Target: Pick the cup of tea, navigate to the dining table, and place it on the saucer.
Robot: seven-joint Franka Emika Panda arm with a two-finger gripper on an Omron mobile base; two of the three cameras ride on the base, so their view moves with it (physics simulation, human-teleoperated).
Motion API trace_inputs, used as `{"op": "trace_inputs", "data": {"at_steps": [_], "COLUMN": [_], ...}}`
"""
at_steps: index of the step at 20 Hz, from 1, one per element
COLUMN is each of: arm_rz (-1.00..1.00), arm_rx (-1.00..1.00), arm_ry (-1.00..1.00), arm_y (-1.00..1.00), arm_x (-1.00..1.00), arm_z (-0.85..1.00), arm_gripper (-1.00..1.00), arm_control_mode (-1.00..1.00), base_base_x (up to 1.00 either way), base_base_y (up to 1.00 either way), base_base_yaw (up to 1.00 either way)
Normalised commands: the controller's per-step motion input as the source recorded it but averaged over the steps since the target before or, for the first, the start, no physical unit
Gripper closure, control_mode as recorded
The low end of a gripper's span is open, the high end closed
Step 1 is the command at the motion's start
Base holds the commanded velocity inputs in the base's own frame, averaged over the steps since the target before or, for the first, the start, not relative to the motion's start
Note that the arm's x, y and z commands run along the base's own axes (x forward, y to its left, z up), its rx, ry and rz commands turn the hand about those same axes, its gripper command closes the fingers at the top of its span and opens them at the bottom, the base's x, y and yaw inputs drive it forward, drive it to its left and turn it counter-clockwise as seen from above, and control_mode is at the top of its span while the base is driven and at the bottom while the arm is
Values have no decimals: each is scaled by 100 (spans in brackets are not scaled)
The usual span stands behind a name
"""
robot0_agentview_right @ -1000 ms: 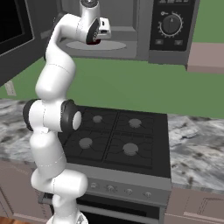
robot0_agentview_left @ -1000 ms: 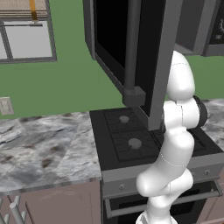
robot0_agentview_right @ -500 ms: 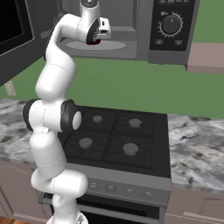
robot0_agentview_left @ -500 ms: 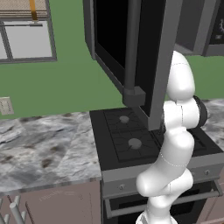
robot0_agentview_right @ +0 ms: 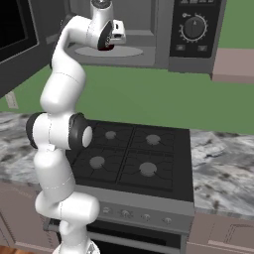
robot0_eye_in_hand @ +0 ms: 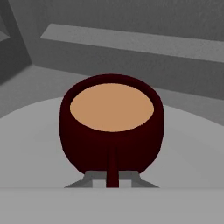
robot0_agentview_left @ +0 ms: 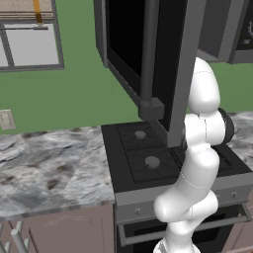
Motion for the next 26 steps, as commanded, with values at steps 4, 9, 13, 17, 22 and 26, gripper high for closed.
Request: {"op": "trace_inputs", "data": {"at_steps": [4, 9, 13, 17, 22, 26], "arm_rz": [0, 0, 0, 0, 0, 1], "arm_rx": [0, 0, 0, 0, 0, 0], "arm_ry": [-2, -5, -2, 0, 0, -5], "arm_y": [0, -1, -6, -5, -12, -16], "arm_x": [-6, -35, -64, -73, -85, -94], "arm_z": [0, 0, 0, 4, 1, 1], "arm_gripper": [100, 100, 100, 100, 100, 100], "arm_control_mode": [-100, -100, -100, -100, -100, -100], "base_base_x": [0, 0, 0, 0, 0, 0], "base_base_y": [0, 0, 0, 0, 0, 0], "base_base_yaw": [0, 0, 0, 0, 0, 0]}}
